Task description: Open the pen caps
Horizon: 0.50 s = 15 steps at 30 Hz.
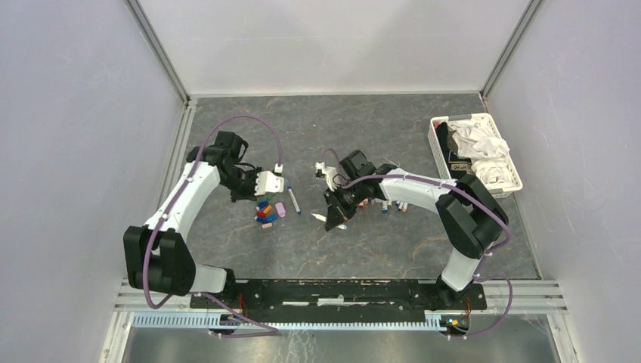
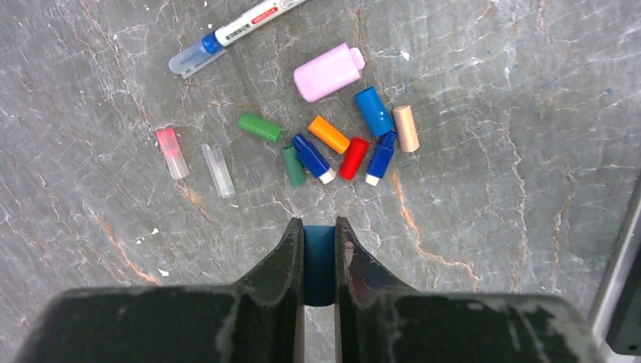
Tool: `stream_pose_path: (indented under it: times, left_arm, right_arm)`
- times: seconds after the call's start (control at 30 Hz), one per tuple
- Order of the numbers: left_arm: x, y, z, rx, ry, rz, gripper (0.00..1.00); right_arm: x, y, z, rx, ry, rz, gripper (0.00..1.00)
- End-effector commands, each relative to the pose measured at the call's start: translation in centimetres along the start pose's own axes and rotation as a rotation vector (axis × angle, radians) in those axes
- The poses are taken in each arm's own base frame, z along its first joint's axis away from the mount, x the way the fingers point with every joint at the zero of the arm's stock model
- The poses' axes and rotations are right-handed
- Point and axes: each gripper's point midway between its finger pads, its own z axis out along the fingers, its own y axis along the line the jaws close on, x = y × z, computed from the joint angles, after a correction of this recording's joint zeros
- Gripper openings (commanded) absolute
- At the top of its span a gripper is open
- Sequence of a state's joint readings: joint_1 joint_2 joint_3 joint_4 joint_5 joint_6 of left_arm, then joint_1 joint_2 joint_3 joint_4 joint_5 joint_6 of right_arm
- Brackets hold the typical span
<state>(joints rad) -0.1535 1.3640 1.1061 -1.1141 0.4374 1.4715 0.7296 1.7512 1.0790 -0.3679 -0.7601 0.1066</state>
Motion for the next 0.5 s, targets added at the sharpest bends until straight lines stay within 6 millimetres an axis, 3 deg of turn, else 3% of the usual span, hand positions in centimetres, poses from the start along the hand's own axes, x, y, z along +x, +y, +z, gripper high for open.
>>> stream_pose_path:
  times: [0.0,0.07,0.2,0.33,0.47]
  left_arm:
    - [0.4,1.2,1.4,-0.051,-0.017,-0.023,0.02]
    - [0.8,1.2,2.7,-0.058,-0.028,-0.067,0.02]
    - [1.7,1.3,5.0,-0.055,-0.031,-0.159,0.02]
    - [2.5,1.0,6.4,-0.022,-0.017,-0.223,0.05]
    - [2.6,0.7,6.8,0.001,-0.016,-0.252,0.20]
  right_arm:
    - [-1.6,-4.1,-2.1,0.283,-0.069,0.004,0.00]
    - [-2.7,-7.1,-3.5,0.484,-0.112,0.031,0.00]
    - [-3.8,-10.4,-5.6,0.713,-0.206,0.068,0.00]
    - [-3.1,-12.6,-6.1,0.824,-0.223,0.095,0.03]
    - [-2.4,-13.5,-5.6,0.841,-0.222,0.109,0.14]
